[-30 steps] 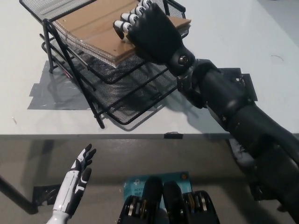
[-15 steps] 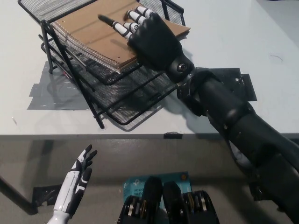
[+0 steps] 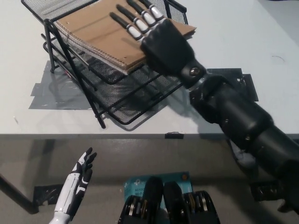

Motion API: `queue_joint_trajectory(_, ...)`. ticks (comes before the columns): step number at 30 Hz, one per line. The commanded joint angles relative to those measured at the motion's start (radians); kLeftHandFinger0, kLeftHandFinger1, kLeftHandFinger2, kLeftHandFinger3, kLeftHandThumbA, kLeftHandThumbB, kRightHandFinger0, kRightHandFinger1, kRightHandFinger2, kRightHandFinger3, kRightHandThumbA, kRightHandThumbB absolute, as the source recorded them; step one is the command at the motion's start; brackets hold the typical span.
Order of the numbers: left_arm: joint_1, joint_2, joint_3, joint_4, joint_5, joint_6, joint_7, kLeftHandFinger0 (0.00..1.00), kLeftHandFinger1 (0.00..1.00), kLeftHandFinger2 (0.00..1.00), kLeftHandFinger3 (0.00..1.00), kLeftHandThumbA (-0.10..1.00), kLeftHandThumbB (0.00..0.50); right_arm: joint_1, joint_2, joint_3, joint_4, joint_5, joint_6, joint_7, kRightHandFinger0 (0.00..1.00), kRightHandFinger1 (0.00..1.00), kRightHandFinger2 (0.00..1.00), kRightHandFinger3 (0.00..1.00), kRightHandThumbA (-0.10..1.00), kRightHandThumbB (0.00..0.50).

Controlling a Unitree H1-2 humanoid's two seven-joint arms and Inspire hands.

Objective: A person hands a notebook to the robot and the robot grabs it with its right hand and places it in the file tray kept in the centre of the desk infront of it.

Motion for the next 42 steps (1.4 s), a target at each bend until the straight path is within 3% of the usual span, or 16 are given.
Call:
queue_joint_trajectory(1, -0.059, 0.027, -0.009, -0.059, -0.008, -0.029, -0.021, 1.0, 1.0, 0.92, 1.0, 1.0, 0.292, -0.43, -0.575, 0.062, -0.954, 1.254, 0.687, 1.461, 1.0, 1.0, 1.0, 1.0, 0.6, 0.5)
queue_joint_trajectory(3, -0.065, 0.032, -0.01, -0.048, 0.001, -0.051, -0.018, 1.0, 1.0, 0.93, 1.0, 1.0, 0.259, -0.459, -0.597, 0.059, -0.945, 1.302, 0.687, 1.474, 1.0, 1.0, 1.0, 1.0, 0.61, 0.5)
queue_joint_trajectory(4, -0.068, 0.034, -0.011, -0.042, 0.001, -0.059, -0.019, 1.0, 1.0, 0.94, 1.0, 1.0, 0.266, -0.481, -0.613, 0.051, -0.941, 1.35, 0.687, 1.48, 1.0, 1.0, 1.0, 1.0, 0.74, 0.5)
queue_joint_trajectory(7, -0.068, 0.032, -0.011, -0.047, -0.009, -0.04, -0.025, 1.0, 1.0, 0.94, 1.0, 1.0, 0.282, -0.497, -0.632, 0.032, -0.943, 1.404, 0.687, 1.483, 1.0, 1.0, 1.0, 1.0, 0.84, 0.5)
queue_joint_trajectory(8, -0.067, 0.03, -0.011, -0.05, -0.012, -0.034, -0.026, 1.0, 1.0, 0.94, 1.0, 1.0, 0.289, -0.495, -0.638, 0.015, -0.95, 1.408, 0.687, 1.481, 1.0, 1.0, 1.0, 1.0, 0.98, 0.5)
queue_joint_trajectory(9, -0.066, 0.028, -0.011, -0.053, -0.01, -0.029, -0.025, 1.0, 1.0, 0.94, 1.0, 1.0, 0.289, -0.495, -0.643, 0.001, -0.954, 1.42, 0.687, 1.479, 1.0, 1.0, 1.0, 1.0, 1.0, 0.5)
queue_joint_trajectory(18, -0.077, 0.025, -0.01, -0.047, -0.004, -0.027, -0.02, 1.0, 1.0, 0.94, 1.0, 1.0, 0.299, -0.509, -0.676, -0.011, -0.931, 1.592, 0.687, 1.469, 1.0, 1.0, 1.0, 1.0, 0.98, 0.5)
queue_joint_trajectory(27, -0.093, 0.028, -0.013, -0.048, -0.004, -0.027, -0.023, 1.0, 1.0, 0.94, 1.0, 1.0, 0.284, -0.508, -0.679, 0.008, -0.95, 1.542, 0.687, 1.49, 1.0, 1.0, 1.0, 1.0, 1.0, 0.5)
queue_joint_trajectory(30, -0.099, 0.03, -0.013, -0.044, -0.004, -0.031, -0.024, 1.0, 1.0, 0.94, 1.0, 1.0, 0.279, -0.513, -0.695, 0.029, -0.951, 1.556, 0.687, 1.496, 1.0, 1.0, 1.0, 1.0, 0.96, 0.5)
queue_joint_trajectory(31, -0.102, 0.028, -0.012, -0.044, -0.012, -0.027, -0.026, 1.0, 1.0, 0.94, 1.0, 1.0, 0.28, -0.51, -0.711, 0.028, -0.964, 1.562, 0.687, 1.489, 1.0, 1.0, 1.0, 1.0, 0.88, 0.5)
queue_joint_trajectory(35, -0.102, 0.028, -0.015, -0.045, -0.003, -0.035, -0.024, 1.0, 1.0, 0.94, 1.0, 1.0, 0.262, -0.484, -0.747, 0.004, -1.01, 1.566, 0.687, 1.467, 1.0, 1.0, 1.0, 1.0, 0.83, 0.5)
queue_joint_trajectory(36, -0.101, 0.03, -0.015, -0.046, -0.003, -0.036, -0.025, 1.0, 1.0, 0.95, 1.0, 1.0, 0.257, -0.466, -0.768, 0.006, -1.025, 1.619, 0.687, 1.434, 1.0, 1.0, 1.0, 1.0, 0.75, 0.5)
queue_joint_trajectory(39, -0.099, 0.033, -0.016, -0.047, 0.0, -0.029, -0.027, 1.0, 1.0, 0.95, 1.0, 1.0, 0.265, -0.412, -0.831, -0.003, -1.08, 1.687, 0.687, 1.348, 1.0, 1.0, 1.0, 1.0, 0.73, 0.5)
queue_joint_trajectory(41, -0.1, 0.032, -0.013, -0.046, -0.002, -0.028, -0.024, 1.0, 1.0, 0.95, 1.0, 1.0, 0.275, -0.358, -0.861, -0.062, -1.131, 1.662, 0.687, 1.314, 1.0, 1.0, 1.0, 1.0, 0.76, 0.5)
queue_joint_trajectory(42, -0.1, 0.03, -0.012, -0.045, -0.002, -0.03, -0.022, 0.99, 1.0, 0.94, 1.0, 1.0, 0.276, -0.326, -0.872, -0.105, -1.164, 1.626, 0.687, 1.294, 1.0, 1.0, 1.0, 1.0, 0.82, 0.5)
